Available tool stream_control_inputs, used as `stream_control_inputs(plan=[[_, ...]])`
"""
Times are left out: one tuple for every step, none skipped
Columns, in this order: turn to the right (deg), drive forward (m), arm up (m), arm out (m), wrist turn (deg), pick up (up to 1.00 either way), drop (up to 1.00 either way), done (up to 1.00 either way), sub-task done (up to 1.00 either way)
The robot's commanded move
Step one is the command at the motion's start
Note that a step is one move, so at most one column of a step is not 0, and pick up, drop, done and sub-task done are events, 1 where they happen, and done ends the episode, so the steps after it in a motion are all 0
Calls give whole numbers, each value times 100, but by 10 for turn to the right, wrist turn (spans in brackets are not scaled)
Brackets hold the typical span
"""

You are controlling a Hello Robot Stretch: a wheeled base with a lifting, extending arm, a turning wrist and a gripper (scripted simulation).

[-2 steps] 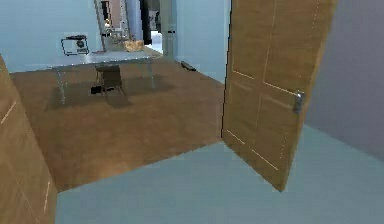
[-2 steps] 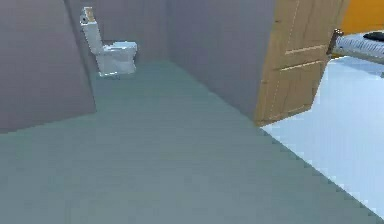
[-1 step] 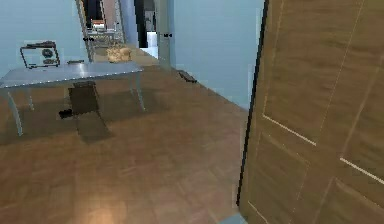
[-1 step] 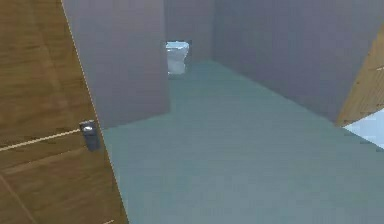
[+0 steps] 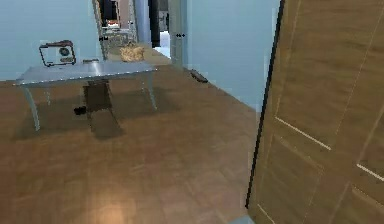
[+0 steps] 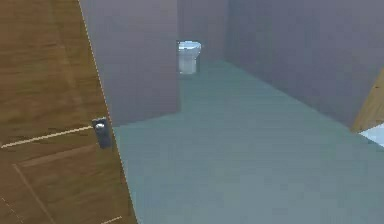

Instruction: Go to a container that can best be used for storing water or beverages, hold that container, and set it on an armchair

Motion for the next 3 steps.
stream_control_inputs(plan=[[0,100,0,0,0,0,0,0,0],[0,100,0,0,0,0,0,0,0],[0,100,0,0,0,0,0,0,0]])
